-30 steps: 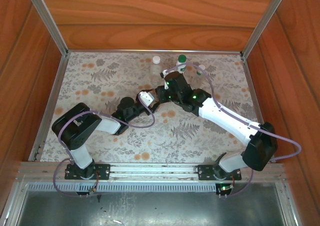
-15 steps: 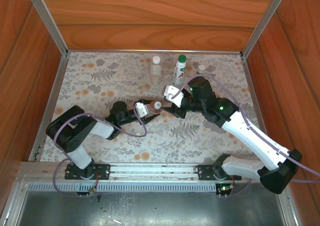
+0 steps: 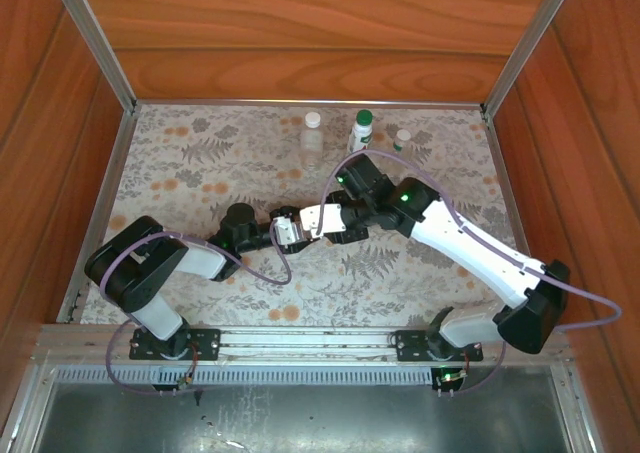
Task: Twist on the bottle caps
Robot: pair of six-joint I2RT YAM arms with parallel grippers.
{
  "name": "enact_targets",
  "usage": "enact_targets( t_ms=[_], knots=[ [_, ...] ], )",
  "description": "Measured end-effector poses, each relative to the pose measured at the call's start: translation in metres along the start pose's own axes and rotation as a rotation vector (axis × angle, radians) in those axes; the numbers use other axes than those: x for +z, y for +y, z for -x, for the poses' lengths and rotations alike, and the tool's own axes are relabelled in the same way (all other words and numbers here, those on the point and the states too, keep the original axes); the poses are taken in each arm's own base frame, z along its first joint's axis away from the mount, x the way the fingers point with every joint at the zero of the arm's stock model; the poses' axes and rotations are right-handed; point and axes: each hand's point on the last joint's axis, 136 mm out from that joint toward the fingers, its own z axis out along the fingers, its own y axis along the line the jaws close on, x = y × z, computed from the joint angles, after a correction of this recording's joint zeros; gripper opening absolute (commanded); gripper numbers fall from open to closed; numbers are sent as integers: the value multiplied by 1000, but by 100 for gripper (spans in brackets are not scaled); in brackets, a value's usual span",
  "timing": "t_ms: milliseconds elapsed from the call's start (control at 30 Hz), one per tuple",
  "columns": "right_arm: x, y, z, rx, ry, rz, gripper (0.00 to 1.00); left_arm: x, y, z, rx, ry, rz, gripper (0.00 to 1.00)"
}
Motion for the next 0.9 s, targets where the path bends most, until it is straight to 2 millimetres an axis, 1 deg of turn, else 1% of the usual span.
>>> enact_targets(
  t_ms=[133, 367, 567, 633, 667, 733, 800, 867, 900],
  knots=[
    [10, 1, 1, -28, 23, 23, 49, 0, -1, 0, -1, -2, -7, 66],
    [20, 2, 0, -43, 42, 45, 42, 0, -3, 1, 0, -7, -16, 66],
    [22, 0, -3, -46, 60, 43, 27, -1, -3, 3, -1, -10, -15, 66],
    [22, -1, -3, -45, 64, 41, 24, -1, -2, 3, 0, -10, -13, 66],
    [22, -1, -4, -42, 68, 40, 21, -1, -2, 3, 0, -10, -13, 67],
    [22, -1, -4, -29, 71, 37, 11, -1, -2, 3, -3, -9, -11, 66],
    [22, -4, -4, 40, 77, 21, 0, -1, 0, 2, -10, -5, -2, 67],
    [22, -10, -6, 170, 86, -10, 0, -1, 5, 2, -16, 4, 23, 67],
    [22, -14, -6, 270, 90, -35, 0, -1, 9, 2, -16, 9, 41, 67]
  ],
)
